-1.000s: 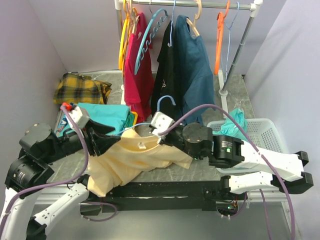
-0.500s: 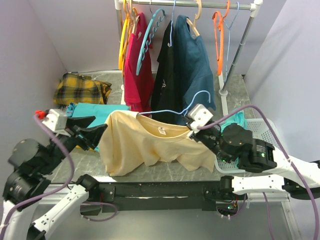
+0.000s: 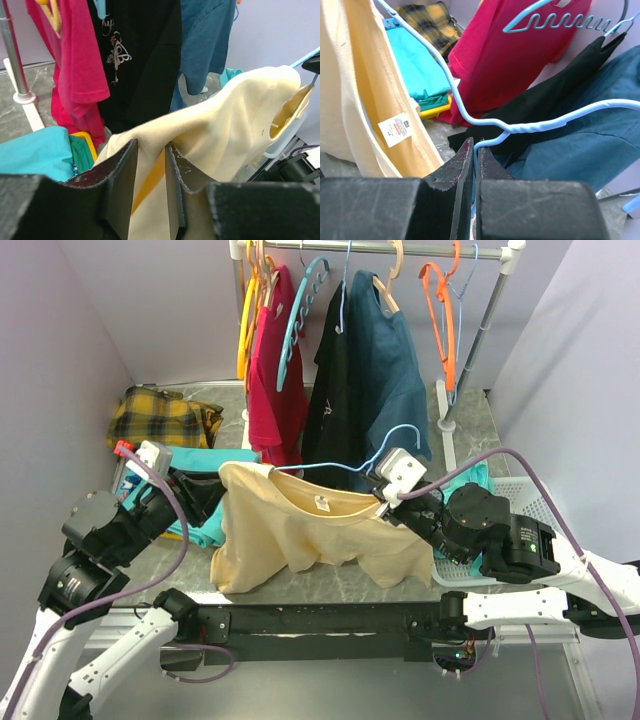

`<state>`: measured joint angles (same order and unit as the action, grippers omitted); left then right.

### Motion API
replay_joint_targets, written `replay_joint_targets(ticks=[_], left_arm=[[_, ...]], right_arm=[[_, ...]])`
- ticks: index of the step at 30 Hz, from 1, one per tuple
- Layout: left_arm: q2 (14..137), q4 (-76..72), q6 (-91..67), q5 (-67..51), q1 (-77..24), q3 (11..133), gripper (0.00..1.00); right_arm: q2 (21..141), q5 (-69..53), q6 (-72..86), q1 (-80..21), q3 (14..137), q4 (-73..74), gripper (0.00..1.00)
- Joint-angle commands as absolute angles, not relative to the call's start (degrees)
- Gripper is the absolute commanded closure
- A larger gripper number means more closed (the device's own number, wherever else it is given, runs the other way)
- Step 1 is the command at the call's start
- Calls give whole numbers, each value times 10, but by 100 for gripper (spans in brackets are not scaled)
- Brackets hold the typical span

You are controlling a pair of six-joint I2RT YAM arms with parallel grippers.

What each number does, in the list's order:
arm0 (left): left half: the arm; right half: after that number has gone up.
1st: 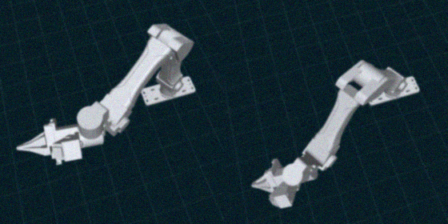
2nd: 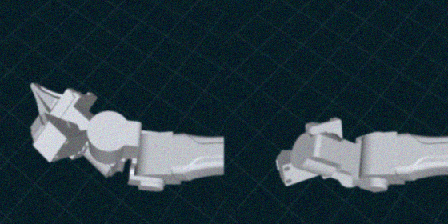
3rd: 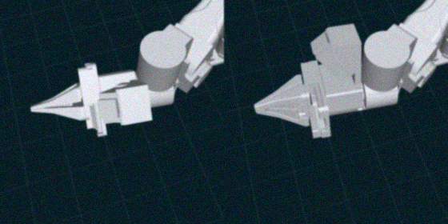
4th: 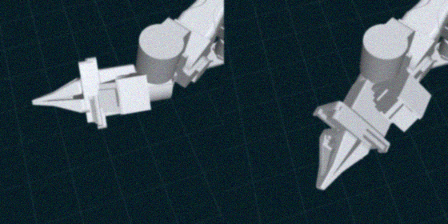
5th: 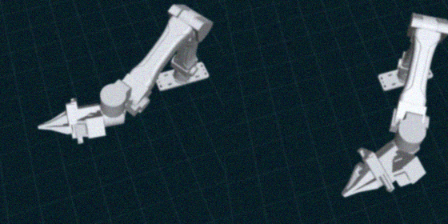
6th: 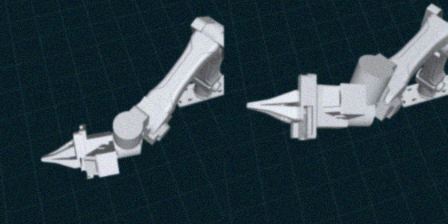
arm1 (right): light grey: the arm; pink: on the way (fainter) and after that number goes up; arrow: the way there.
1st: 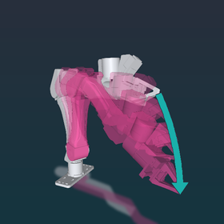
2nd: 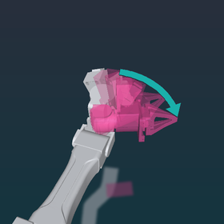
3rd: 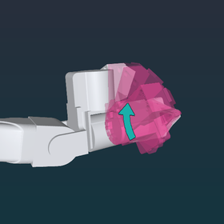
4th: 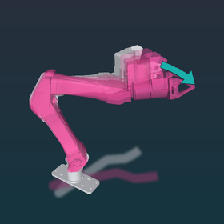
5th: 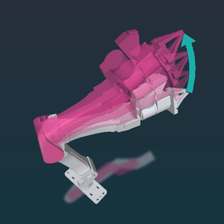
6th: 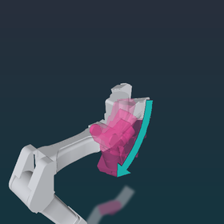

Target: Remove the t-shirt from the hanger

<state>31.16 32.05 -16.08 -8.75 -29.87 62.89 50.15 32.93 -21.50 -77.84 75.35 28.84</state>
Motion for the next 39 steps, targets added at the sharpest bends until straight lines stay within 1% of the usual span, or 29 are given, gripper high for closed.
replay_joint_targets(ticks=[1,4,7,8,10,12,18,22,25,28,34,38,39], left_arm=[[323,271,-161,-130,-301,621,68],[327,270,-153,-168,-301,609,71],[323,264,-153,-179,-301,598,94],[321,262,-156,-165,-300,594,99],[319,263,-157,-148,-301,594,99],[319,274,-166,-92,-301,601,99],[330,326,-181,70,-300,661,99],[329,355,-185,154,-301,697,99],[326,364,-193,220,-301,718,99],[325,365,-206,260,-301,730,99],[337,371,-212,263,-301,738,99],[336,363,-228,232,-300,711,99],[337,352,-230,195,-300,704,99]], right_arm=[[490,313,-194,-777,773,258,100],[491,312,-193,-776,773,258,100],[495,316,-194,-776,773,258,100],[496,319,-193,-776,773,258,100],[497,323,-192,-776,768,256,100],[490,329,-186,-776,760,255,100],[421,341,-128,-775,655,236,100],[388,338,-70,-775,601,258,100],[372,337,-41,-775,587,283,100],[351,318,-13,-775,573,305,100],[262,308,29,-776,540,313,100],[212,348,28,-775,549,313,100],[208,351,20,-775,558,309,100]])
